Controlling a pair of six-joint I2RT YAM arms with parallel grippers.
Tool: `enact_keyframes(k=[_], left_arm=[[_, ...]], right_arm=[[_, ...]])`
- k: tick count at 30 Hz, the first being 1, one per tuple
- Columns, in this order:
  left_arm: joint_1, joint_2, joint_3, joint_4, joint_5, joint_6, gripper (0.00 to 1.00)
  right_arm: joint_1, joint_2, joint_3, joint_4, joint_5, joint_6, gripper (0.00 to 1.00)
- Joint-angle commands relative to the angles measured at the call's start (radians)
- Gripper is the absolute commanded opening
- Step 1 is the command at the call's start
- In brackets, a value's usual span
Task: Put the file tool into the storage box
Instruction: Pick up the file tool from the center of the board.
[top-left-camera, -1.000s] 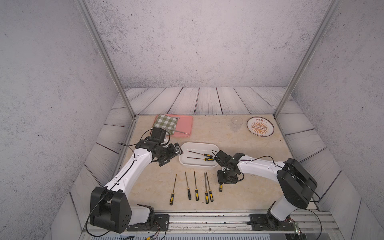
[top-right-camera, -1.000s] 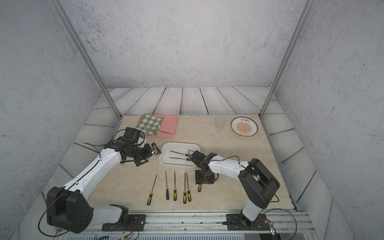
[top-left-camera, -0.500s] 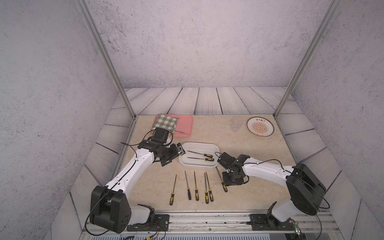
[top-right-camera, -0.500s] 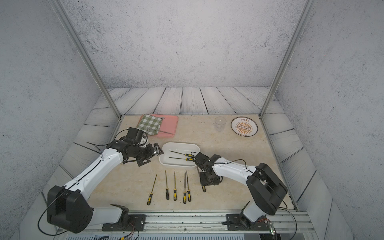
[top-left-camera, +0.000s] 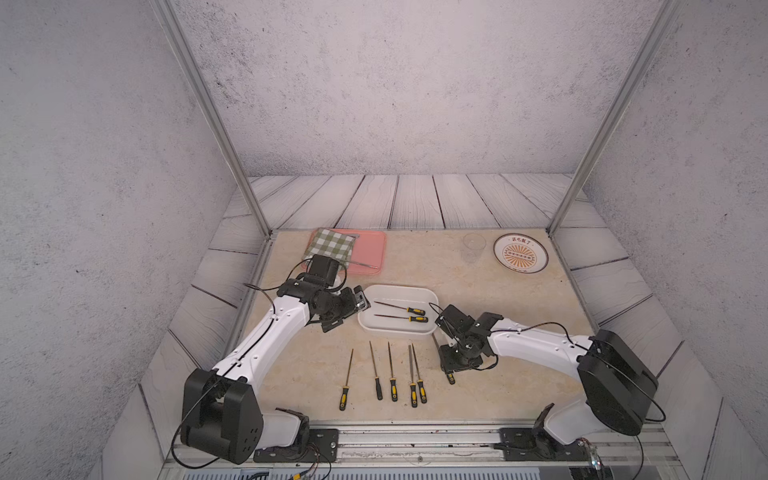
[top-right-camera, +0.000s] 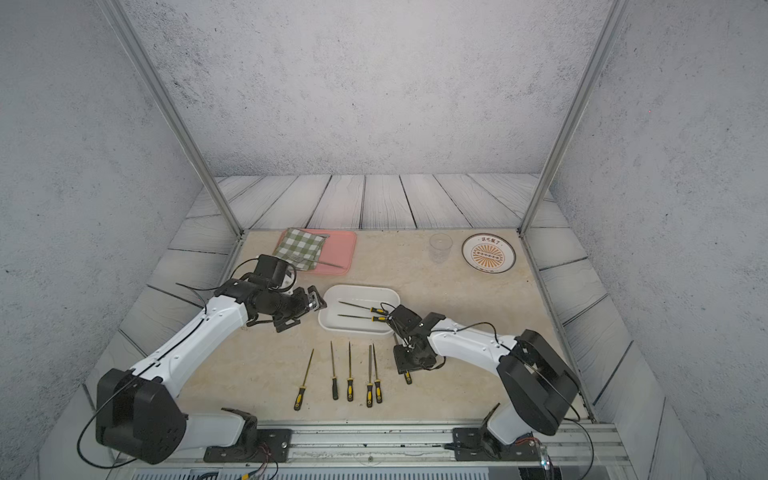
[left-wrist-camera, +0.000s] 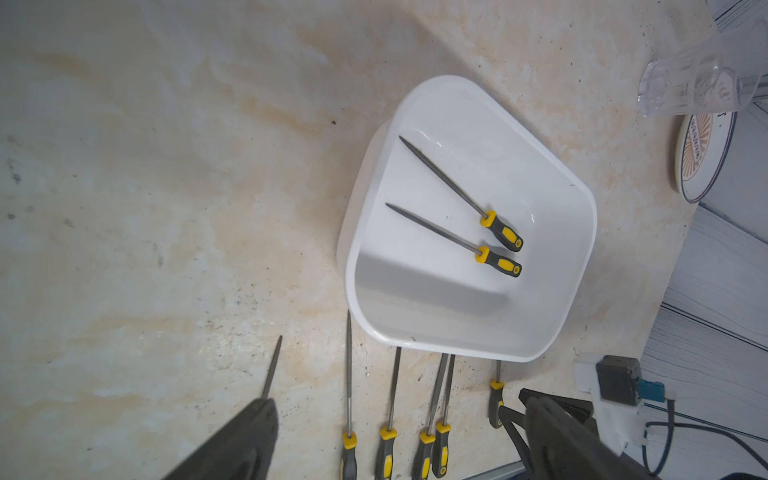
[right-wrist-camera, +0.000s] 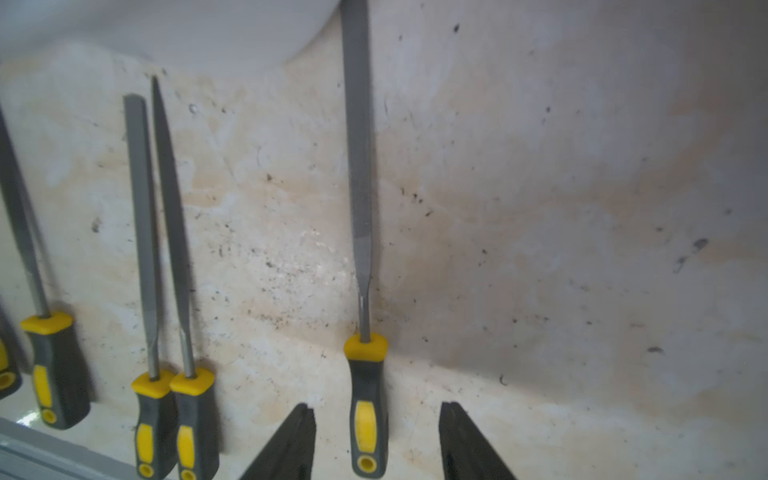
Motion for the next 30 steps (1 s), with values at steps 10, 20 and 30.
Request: enact_keyframes(k=[10, 20, 30], left_arm=[[-0.008, 0.029, 0.012, 0.063, 0.011, -0.04, 0.98], [-0.014, 0.038, 0.048, 0.044, 0.019, -0.027, 0.99], [-0.014, 0.07, 0.104, 0.022, 0.013, 0.001, 0.98]], right_arm=[[0.024, 0.084, 0.01, -0.022, 0.049, -0.014, 0.49], [0.025, 0.007, -0.046, -0.037, 0.124, 0.013, 0.21], [0.022, -0.169, -0.067, -0.188, 0.258, 0.004, 0.18]])
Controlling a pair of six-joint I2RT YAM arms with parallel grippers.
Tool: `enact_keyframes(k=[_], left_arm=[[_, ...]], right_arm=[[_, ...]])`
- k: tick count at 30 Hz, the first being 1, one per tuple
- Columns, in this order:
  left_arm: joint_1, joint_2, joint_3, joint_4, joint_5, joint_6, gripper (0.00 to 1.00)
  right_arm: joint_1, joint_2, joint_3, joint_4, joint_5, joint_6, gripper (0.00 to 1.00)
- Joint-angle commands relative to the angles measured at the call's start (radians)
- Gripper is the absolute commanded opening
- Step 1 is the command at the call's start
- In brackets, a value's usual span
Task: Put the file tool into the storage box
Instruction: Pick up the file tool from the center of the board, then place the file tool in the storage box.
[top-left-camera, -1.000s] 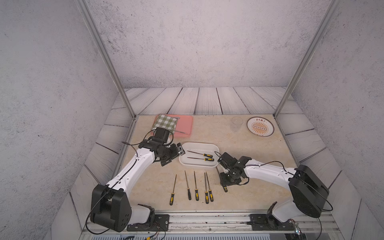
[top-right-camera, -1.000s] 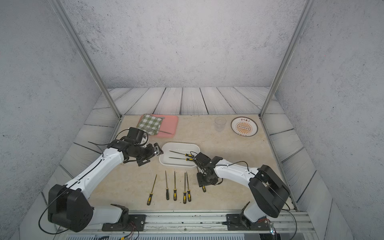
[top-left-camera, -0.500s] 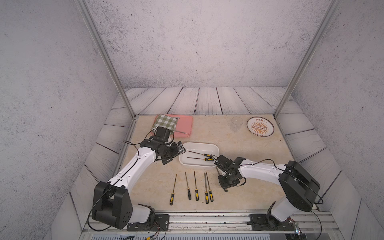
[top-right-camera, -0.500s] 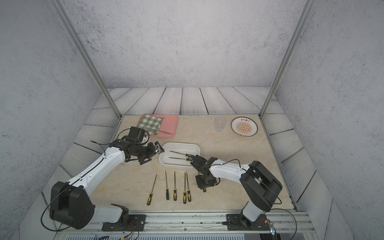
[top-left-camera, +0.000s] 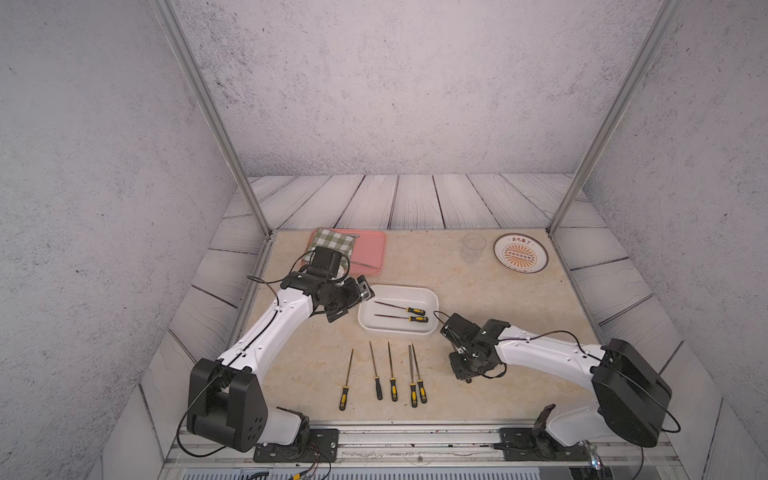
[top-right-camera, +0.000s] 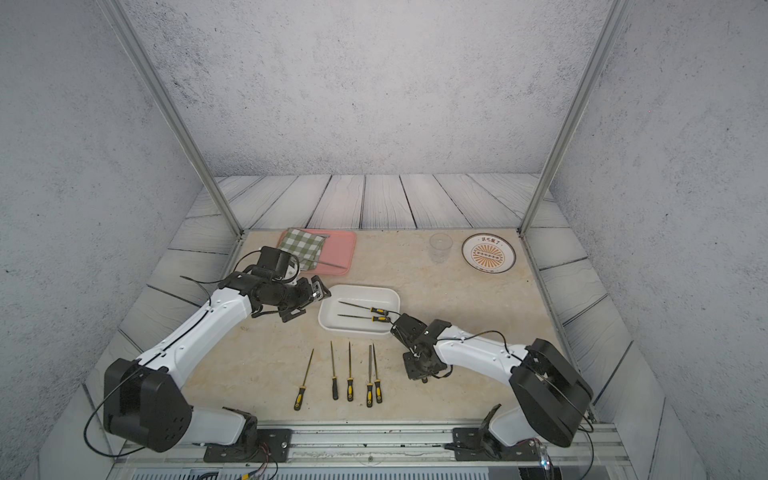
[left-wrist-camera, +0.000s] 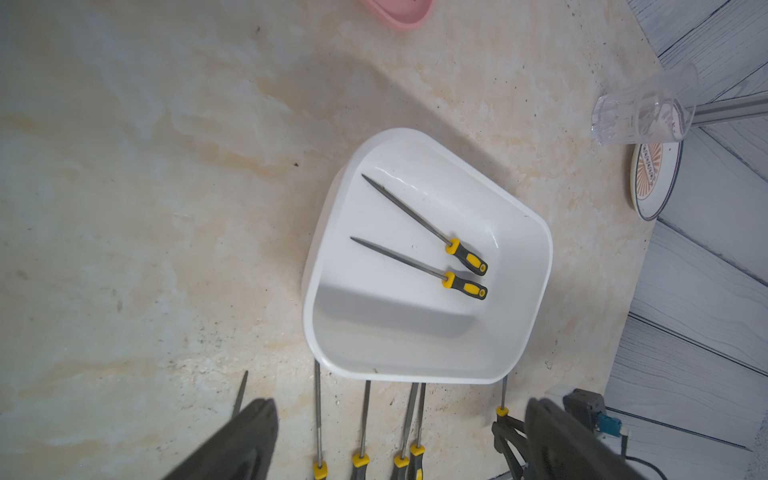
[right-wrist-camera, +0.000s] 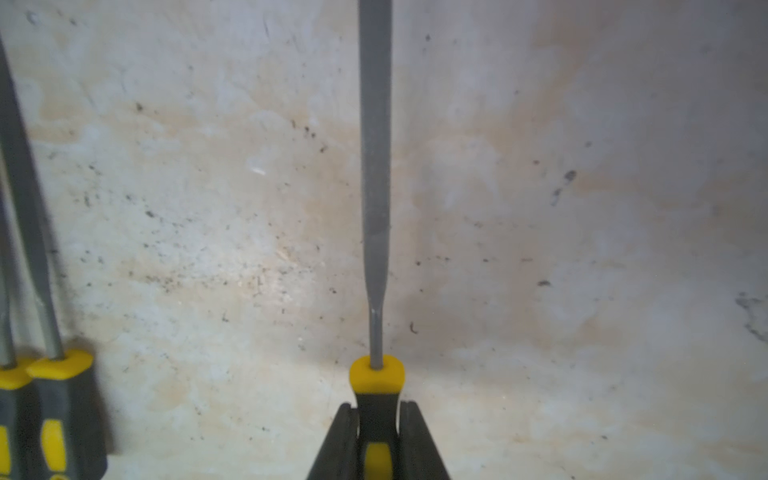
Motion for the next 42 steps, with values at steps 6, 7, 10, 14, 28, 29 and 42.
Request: enact_keyframes(k=[6, 7, 10, 14, 28, 29, 42], left_arm=[[-0.006, -0.028, 0.054, -0.073, -0.023, 0.109, 0.99], [-0.006, -0.038, 0.06, -0.081, -0.031, 0.121, 0.98], [-0.006, -0.068, 0.058, -0.083, -0.049, 0.133, 0.98], [-0.002, -0.079, 0.045, -0.091, -0.074, 0.135, 0.98], [0.134, -0.049, -0.021, -0.046, 0.027, 0.073, 0.98], [0.139, -0.04, -0.012, -0.05, 0.021, 0.085, 0.99], [0.205, 0.115, 0.07, -0.115, 0.041, 0.183, 0.99]], right_arm=[[-0.074, -0.166, 0.1, -0.162, 0.127, -0.162, 0.18], [-0.114, -0.184, 0.124, -0.159, 0.1, -0.2, 0.18], [-0.202, -0.223, 0.195, -0.102, -0.027, -0.321, 0.19], [-0.214, -0.221, 0.285, -0.007, -0.129, -0.475, 0.19], [-0.212, 0.146, 0.619, -0.011, -0.363, -0.695, 0.19], [-0.211, 0.167, 0.636, -0.015, -0.364, -0.697, 0.19], [-0.105, 0.405, 0.8, -0.216, -0.246, -0.752, 0.13]])
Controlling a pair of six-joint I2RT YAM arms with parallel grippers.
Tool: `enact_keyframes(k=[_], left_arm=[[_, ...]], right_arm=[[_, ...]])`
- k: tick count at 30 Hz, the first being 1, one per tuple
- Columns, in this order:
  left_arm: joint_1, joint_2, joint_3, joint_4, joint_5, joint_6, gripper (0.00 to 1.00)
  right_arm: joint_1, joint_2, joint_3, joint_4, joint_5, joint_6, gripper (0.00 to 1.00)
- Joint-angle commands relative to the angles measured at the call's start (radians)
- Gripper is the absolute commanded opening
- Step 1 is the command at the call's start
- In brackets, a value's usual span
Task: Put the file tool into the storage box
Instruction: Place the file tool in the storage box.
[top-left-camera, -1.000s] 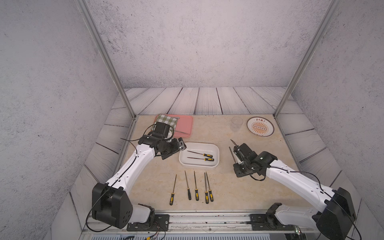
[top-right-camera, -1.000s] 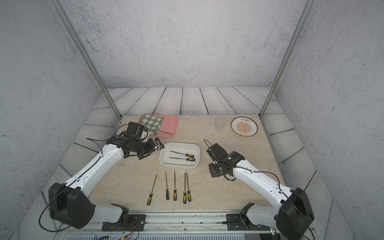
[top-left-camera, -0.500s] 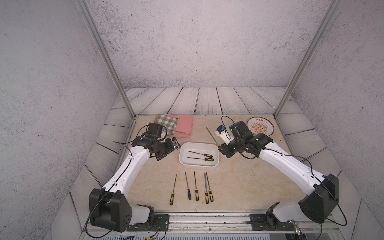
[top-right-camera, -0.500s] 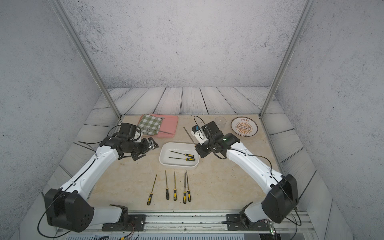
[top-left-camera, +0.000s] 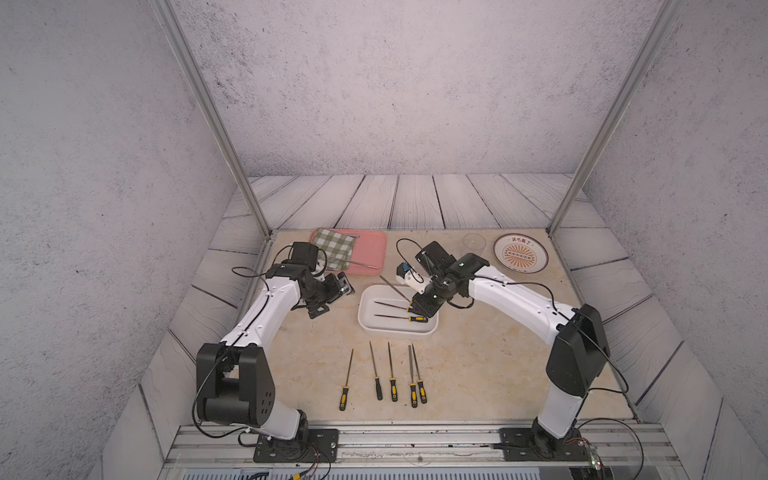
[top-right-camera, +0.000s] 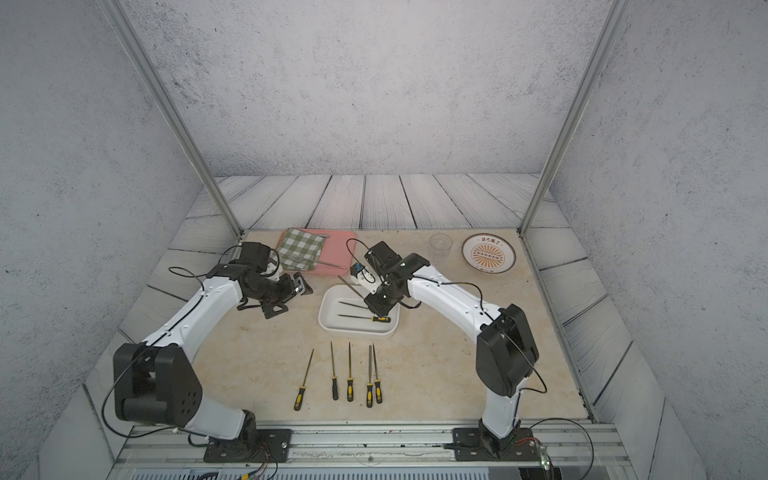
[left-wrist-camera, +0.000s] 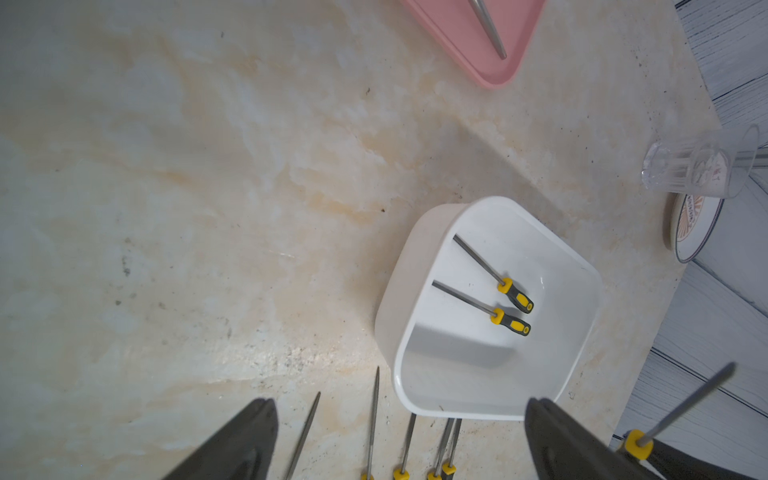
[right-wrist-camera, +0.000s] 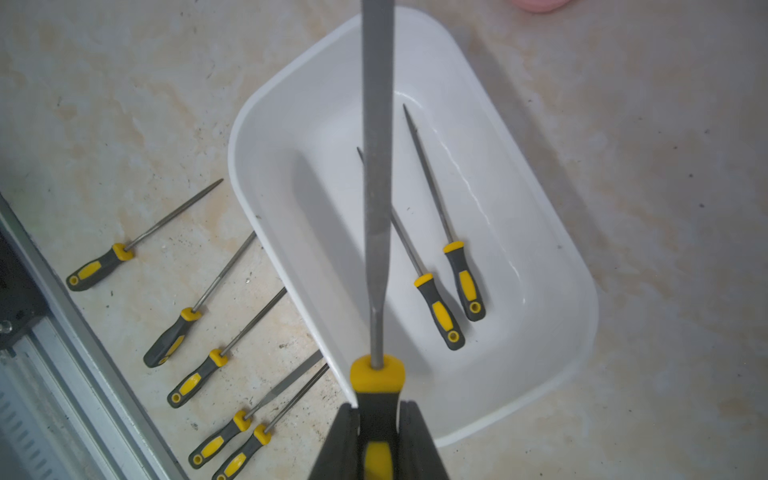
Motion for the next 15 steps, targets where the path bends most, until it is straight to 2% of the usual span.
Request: enact_keyframes(k=[1, 4, 7, 9, 12, 15], left_arm=[[0.006, 0.008, 0.019, -0.06, -0.006, 0.037, 0.98], [0.006, -0.002, 0.033, -0.102, 0.005, 0.042, 0.99], [0.006, -0.05, 0.012, -0.108, -0.062, 0.014, 0.98], [0.006, -0.076, -0.006, -0.102, -0.083, -0.015, 0.98], [0.006, -0.097, -0.045, -0.072, -0.077, -0.083, 0.98], [0.004, -0.106, -0.007, -0.099, -0.014, -0.115, 0.99]], right_arm=[[-0.004, 0.004, -0.002, -0.078, 0.023, -0.028, 0.13], [-0.005, -0.025, -0.036, -0.033, 0.043, -0.043, 0.13], [-0.004, -0.062, -0.129, 0.069, 0.046, -0.075, 0.13], [-0.004, -0.052, -0.134, 0.068, 0.034, -0.094, 0.13], [-0.003, -0.028, -0.141, 0.088, 0.005, -0.134, 0.13], [-0.005, -0.011, -0.111, 0.087, -0.001, -0.144, 0.13]])
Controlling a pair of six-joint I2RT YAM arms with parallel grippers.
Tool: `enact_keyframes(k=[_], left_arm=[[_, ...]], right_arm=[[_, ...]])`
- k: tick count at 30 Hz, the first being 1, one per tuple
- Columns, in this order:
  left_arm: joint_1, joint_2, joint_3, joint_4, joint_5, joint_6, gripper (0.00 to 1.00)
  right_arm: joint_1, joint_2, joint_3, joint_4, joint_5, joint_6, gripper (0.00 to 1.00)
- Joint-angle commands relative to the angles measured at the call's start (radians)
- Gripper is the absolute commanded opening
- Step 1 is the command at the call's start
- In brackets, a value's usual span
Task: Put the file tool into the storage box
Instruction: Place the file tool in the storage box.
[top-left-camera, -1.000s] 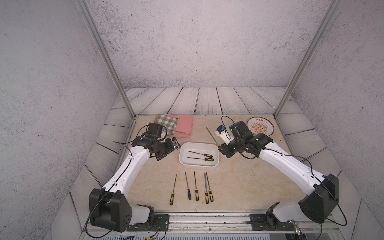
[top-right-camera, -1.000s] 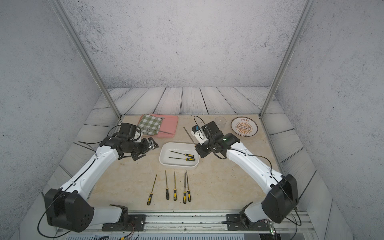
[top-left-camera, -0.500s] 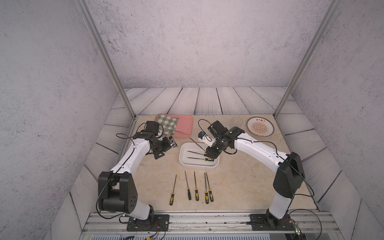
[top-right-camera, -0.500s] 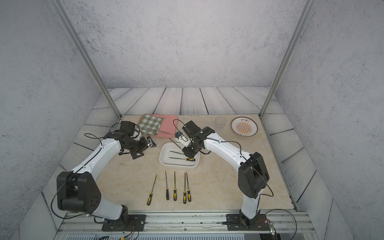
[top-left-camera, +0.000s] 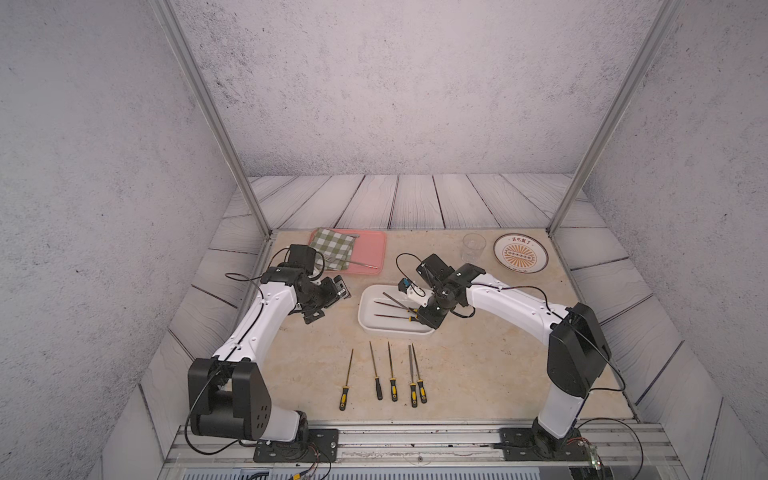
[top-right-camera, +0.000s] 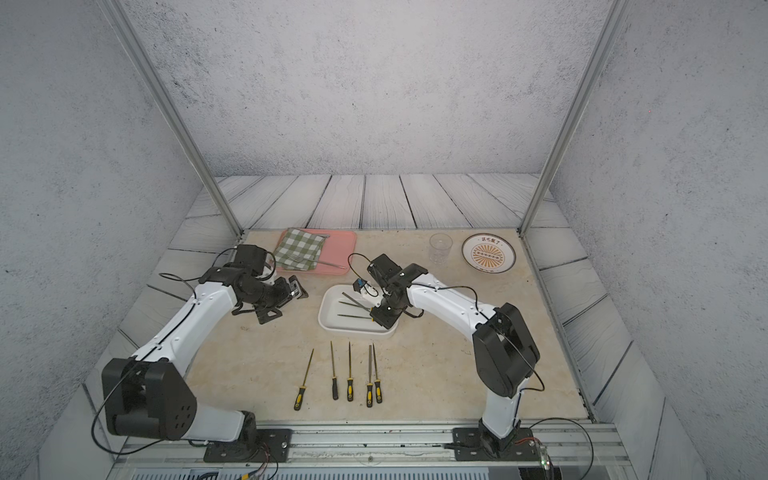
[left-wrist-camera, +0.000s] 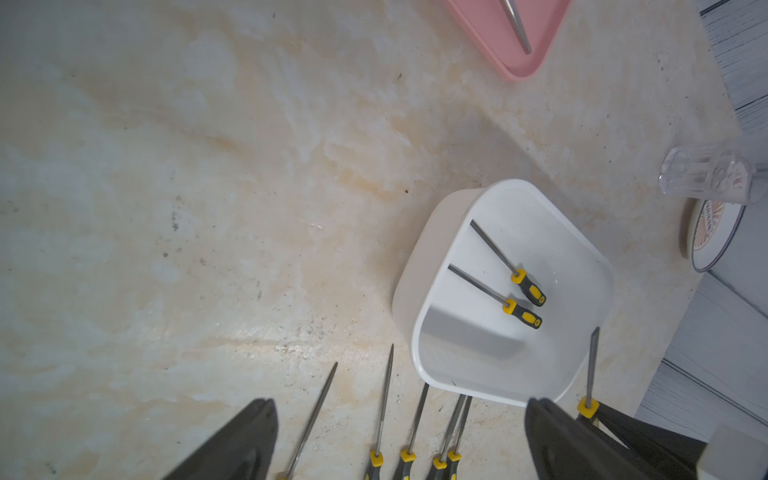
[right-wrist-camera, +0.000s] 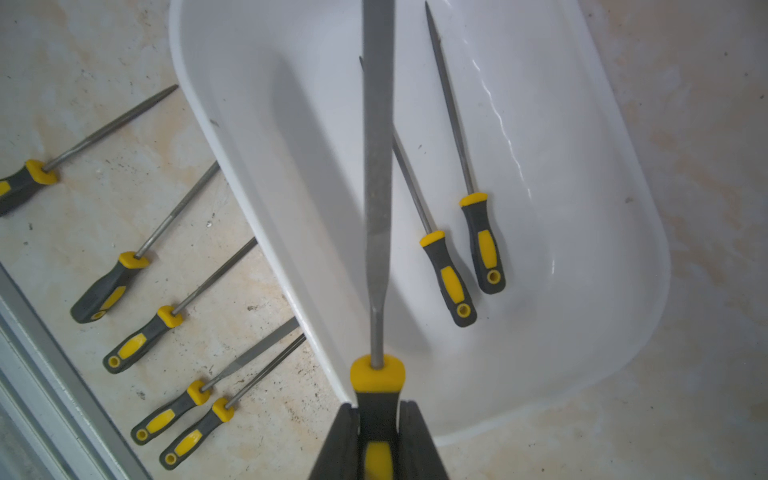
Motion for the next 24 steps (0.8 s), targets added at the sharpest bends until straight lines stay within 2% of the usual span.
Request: enact_keyframes(k=[1, 6, 10, 16, 24], left_arm=[[0.005, -0.026, 0.017, -0.018, 0.05, -0.059, 0.98], [0.005, -0.035, -0.001, 0.005, 0.07, 0.02, 0.99], [0.006, -0.001, 0.022, -0.097, 0.045, 0.087, 0.98], [0.006, -0.033, -0.049, -0.028, 0.055, 0.081, 0.98], [0.006, 0.077, 0.051, -0.067, 0.065, 0.098, 0.98]], right_arm=[[0.0, 0.016, 0.029, 0.035, -0.026, -0.047, 0.13], [0.006, 0.048, 0.041, 0.081, -0.005, -0.095, 0.13], [0.007, 0.083, 0.068, 0.061, 0.023, -0.152, 0.13], [0.009, 0.107, 0.054, 0.081, 0.034, -0.196, 0.13], [0.026, 0.136, 0.022, 0.076, -0.009, -0.227, 0.15]])
